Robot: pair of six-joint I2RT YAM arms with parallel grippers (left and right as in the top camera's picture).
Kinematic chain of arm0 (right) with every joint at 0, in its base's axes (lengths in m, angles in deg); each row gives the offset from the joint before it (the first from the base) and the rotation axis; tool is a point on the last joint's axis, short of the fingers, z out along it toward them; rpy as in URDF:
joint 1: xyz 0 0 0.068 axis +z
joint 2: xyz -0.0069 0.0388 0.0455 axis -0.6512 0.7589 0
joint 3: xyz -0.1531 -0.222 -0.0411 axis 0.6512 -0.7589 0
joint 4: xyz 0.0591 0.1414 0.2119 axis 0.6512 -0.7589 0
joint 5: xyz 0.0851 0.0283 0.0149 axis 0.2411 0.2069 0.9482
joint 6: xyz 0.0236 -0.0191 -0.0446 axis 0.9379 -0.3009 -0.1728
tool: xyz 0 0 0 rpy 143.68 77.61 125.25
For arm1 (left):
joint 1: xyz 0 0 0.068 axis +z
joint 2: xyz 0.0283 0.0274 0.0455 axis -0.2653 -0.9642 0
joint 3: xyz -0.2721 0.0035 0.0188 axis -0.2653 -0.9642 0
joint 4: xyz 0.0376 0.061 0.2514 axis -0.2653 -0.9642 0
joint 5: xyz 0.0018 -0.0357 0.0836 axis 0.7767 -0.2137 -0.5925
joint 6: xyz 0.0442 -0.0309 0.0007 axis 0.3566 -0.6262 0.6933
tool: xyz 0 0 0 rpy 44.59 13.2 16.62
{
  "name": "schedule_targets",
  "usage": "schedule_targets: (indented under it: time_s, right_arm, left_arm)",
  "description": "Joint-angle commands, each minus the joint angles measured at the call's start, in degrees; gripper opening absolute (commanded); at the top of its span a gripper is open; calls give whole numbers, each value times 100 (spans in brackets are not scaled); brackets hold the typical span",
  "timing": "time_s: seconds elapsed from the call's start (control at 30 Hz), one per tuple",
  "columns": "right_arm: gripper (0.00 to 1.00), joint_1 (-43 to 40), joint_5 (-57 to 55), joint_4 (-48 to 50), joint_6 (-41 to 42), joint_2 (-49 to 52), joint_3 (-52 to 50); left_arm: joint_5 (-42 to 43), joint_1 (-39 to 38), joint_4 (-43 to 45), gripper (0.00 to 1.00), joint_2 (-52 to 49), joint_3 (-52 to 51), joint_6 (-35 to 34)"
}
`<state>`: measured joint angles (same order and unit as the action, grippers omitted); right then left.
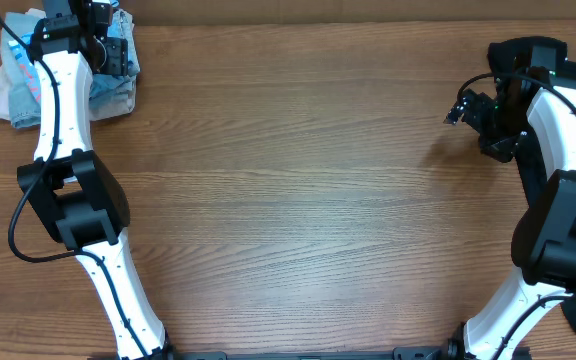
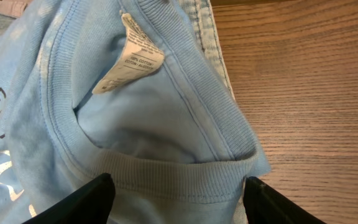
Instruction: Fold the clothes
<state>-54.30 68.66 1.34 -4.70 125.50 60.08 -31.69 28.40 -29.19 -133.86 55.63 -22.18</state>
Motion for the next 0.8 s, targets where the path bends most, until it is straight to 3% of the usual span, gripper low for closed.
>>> schedule_targets:
  time_s: [0.0,0.27,0.43,0.57,0.77]
  right_arm:
    - [100,20,2,31,44,-168,114]
    - [100,20,2,31,44,-168,114]
    - [100,20,2,31,44,-168,114]
    - [100,20,2,31,44,-168,114]
    - [100,20,2,31,44,-168,114]
  left_arm:
    - [114,20,-15,67,-190,98,125]
    - [118,9,-13,56,-332,98,125]
    - [114,7,136,23,-317,101,120]
    - [116,-9,234,5,-256,120,-142]
    - [111,-166,247,4,-52,122,-201]
